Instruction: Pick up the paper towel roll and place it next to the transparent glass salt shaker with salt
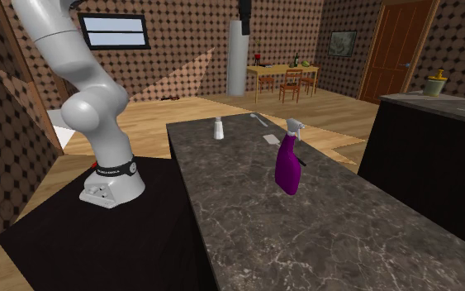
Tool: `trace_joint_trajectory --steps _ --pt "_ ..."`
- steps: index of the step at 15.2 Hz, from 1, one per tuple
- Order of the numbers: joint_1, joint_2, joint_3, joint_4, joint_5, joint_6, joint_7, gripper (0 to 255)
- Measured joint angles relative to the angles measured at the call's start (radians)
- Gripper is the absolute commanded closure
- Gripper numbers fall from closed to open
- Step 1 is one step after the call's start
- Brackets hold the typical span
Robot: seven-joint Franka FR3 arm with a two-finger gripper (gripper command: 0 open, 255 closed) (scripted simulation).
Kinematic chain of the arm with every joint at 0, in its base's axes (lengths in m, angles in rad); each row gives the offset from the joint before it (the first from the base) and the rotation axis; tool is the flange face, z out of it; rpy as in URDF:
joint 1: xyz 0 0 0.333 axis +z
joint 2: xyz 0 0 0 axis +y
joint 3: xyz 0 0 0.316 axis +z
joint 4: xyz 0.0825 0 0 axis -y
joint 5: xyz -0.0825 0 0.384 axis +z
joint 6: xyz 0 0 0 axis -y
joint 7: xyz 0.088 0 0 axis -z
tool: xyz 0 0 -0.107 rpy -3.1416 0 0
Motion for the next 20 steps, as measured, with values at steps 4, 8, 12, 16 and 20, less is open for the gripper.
trace_joint_trajectory --steps 4,8,12,16,20 --pt "0.035 0.013 0.072 0.012 0.015 -0.004 0.106 255" --pt "0.068 0.045 0.141 0.057 0.024 -0.021 0.208 255" --pt "0.102 0.095 0.214 0.106 0.025 -0.025 0.316 255" --pt "0.135 0.153 0.277 0.169 0.015 -0.037 0.413 255" --pt "0.140 0.146 0.284 0.114 0.019 0.011 0.427 255"
